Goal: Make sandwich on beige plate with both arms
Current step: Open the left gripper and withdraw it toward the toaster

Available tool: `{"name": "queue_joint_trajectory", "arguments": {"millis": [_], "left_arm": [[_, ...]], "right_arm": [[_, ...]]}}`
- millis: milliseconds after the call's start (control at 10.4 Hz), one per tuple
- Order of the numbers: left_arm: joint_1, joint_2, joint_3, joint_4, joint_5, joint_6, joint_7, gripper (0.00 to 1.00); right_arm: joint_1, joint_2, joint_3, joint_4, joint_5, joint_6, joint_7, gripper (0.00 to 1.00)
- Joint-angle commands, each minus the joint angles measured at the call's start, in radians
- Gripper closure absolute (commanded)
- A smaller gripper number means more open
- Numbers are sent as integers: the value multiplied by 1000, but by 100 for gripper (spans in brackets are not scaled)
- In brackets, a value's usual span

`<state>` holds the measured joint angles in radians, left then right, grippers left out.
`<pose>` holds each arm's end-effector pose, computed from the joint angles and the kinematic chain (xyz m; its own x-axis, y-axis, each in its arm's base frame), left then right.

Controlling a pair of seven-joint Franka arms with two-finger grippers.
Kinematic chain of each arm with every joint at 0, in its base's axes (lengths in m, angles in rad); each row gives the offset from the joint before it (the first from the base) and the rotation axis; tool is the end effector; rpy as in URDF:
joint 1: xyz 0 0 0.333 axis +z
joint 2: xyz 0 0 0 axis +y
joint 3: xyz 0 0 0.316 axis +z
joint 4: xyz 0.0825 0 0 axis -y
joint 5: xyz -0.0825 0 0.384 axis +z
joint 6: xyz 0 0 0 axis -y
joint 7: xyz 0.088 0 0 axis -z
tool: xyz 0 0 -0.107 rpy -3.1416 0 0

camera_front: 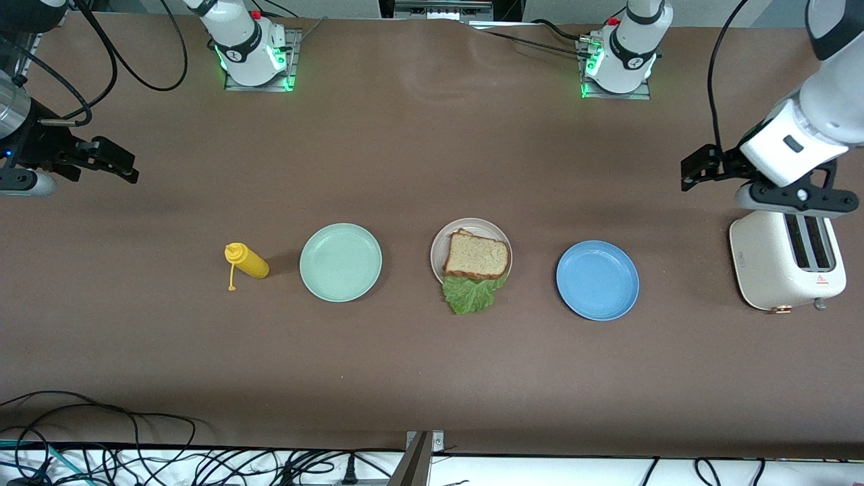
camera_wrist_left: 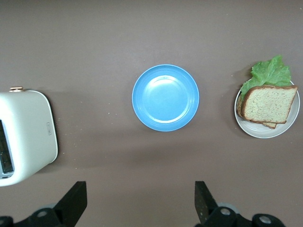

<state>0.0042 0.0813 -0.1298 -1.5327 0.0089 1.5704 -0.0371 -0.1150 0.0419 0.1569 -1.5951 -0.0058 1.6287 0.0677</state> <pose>0.5741 -0.0685 0.5967 0.9952 -0.0883 -0.0429 -0.0884 -0.9961 0.0000 0.5709 0.0216 0.5947 0.9996 -0.0255 -0.0078 -0.0255 -0.9997 -0.0002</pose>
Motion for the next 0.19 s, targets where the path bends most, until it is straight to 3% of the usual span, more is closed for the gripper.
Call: {"name": "queue_joint_trajectory", "arguments": {"millis": [0, 96], "left_arm": [[-46, -87, 58, -85, 30, 11, -21, 0], [-47, -98, 61, -96, 31, 13, -8, 0]], "right_arm": [[2, 12, 3, 26, -13, -9, 7, 0], [0, 13, 3, 26, -11, -9, 0, 0]]}}
